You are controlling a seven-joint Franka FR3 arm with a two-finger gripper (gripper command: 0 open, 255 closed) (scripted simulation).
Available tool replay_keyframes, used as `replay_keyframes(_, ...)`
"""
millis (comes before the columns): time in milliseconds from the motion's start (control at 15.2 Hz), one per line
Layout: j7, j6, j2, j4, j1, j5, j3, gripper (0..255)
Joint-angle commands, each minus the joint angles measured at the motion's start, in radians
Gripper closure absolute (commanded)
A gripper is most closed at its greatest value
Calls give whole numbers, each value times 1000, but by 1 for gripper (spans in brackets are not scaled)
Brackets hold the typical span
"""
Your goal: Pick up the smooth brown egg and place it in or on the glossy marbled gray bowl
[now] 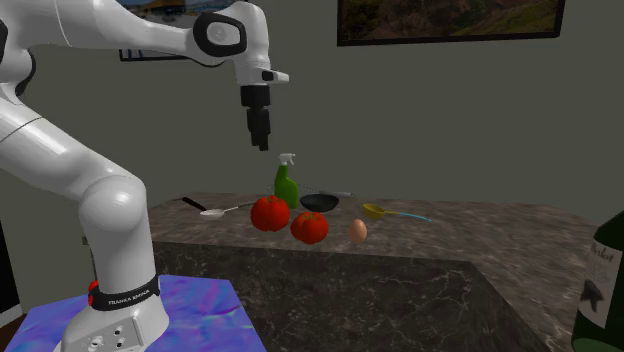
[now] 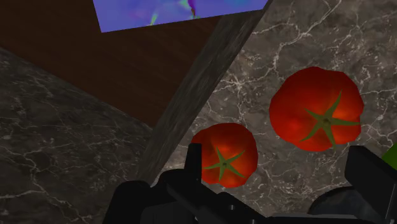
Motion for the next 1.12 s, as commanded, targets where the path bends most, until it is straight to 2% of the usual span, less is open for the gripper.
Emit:
replay_keyframes(0,0,0,0,0,0,0,0,0)
replay_keyframes(528,-52,301,189,-60,-14,-9,-56,0)
replay_keyframes(1056,-120,571,449,-22,-11,25,-115,0)
